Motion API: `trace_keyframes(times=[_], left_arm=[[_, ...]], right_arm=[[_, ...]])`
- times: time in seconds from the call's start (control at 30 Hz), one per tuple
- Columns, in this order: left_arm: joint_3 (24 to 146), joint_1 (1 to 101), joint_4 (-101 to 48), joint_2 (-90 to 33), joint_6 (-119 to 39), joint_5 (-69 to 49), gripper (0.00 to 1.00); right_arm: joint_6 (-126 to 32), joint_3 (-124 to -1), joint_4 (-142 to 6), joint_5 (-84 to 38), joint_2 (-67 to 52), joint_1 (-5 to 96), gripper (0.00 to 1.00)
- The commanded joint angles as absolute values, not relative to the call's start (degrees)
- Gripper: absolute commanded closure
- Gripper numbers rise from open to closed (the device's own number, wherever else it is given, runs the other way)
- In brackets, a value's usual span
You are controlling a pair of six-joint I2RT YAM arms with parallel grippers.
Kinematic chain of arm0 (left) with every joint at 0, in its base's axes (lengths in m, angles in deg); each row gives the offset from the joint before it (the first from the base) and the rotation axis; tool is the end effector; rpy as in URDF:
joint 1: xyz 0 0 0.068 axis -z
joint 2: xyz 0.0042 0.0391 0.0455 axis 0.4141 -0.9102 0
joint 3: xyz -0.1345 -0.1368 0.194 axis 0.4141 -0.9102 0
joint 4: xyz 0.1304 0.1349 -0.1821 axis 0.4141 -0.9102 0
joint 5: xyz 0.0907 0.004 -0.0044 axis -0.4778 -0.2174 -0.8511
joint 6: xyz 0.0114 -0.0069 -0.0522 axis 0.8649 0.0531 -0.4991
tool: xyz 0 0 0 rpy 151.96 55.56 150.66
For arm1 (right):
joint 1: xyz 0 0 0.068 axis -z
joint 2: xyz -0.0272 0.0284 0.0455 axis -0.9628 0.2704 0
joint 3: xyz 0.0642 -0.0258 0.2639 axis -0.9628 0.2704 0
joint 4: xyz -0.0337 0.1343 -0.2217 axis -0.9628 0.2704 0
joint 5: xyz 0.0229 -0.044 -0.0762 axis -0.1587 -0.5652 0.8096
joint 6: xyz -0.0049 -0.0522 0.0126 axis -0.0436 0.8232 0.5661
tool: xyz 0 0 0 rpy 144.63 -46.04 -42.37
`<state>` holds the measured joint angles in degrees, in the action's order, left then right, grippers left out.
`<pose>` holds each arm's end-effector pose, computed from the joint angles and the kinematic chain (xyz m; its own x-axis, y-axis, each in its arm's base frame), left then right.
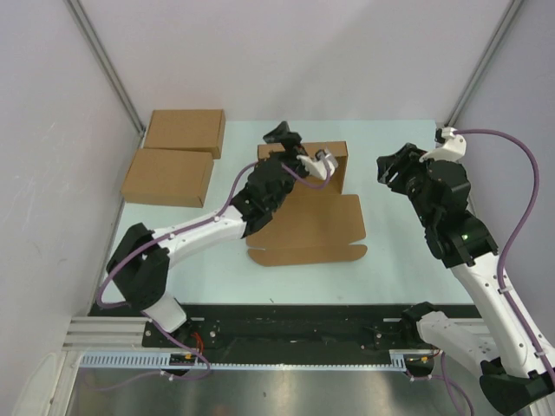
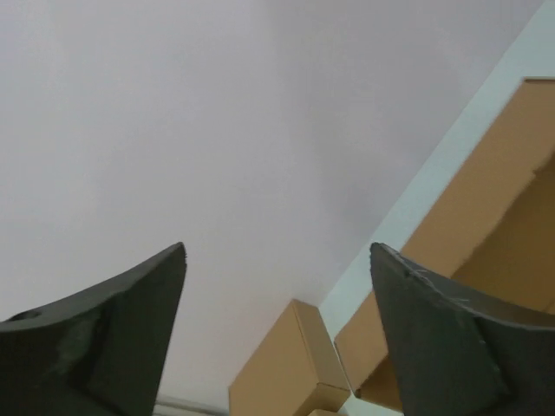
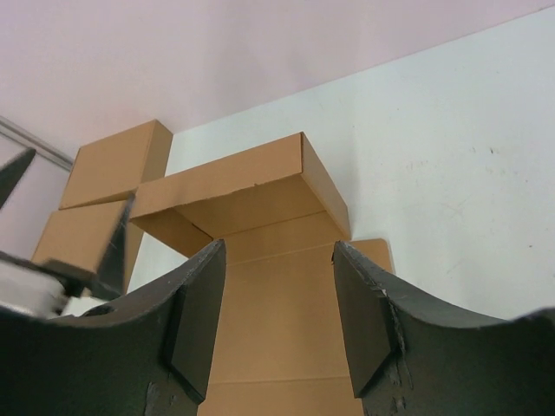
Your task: Fold the paper box
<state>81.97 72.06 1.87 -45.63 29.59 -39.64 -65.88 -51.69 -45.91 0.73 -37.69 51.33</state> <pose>0.2715 -0.2780 0.3461 0.4147 0.7187 -0.5581 0.1660 0.5433 0.8230 0.1721 0.0622 0.4190 -0.1801 0.3788 -0.9078 -0.0499 0.9182 0.3930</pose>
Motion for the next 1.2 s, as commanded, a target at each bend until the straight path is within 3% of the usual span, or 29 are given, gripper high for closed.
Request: trace_keyframes(times=[0.0,0.23,0.53,0.9,1.0,1.07,1.17], left_arm=[[70.02,72.54,10.50,-43.67,33.79,-37.30,0.00],[65.06,71.58,27.23,-51.65,39.51,-37.83,0.01],[73.49,69.64,37.34,-65.28,49.97,-37.56,0.18],[78.86,66.48,35.51,-69.42,48.48,-37.13,0.65],[79.04,66.39,34.63,-69.60,48.39,-36.78,0.81],[78.95,66.30,34.62,-69.51,48.30,-36.95,1.00],[78.86,66.74,35.15,-68.55,48.04,-37.39,1.00]], right_arm=[[-65.96,-53.80,-45.29,1.01,-37.23,51.72,0.42],[-65.96,-52.40,-45.55,0.48,-36.61,52.60,0.42],[-65.79,-50.46,-45.99,-0.14,-36.44,52.08,0.42],[-65.26,-49.58,-46.61,1.01,-36.09,51.11,0.41],[-65.26,-49.58,-46.78,1.09,-35.82,51.11,0.41],[-65.17,-49.58,-46.78,1.27,-35.82,51.02,0.41],[-64.99,-49.58,-47.22,1.36,-36.09,51.02,0.41]])
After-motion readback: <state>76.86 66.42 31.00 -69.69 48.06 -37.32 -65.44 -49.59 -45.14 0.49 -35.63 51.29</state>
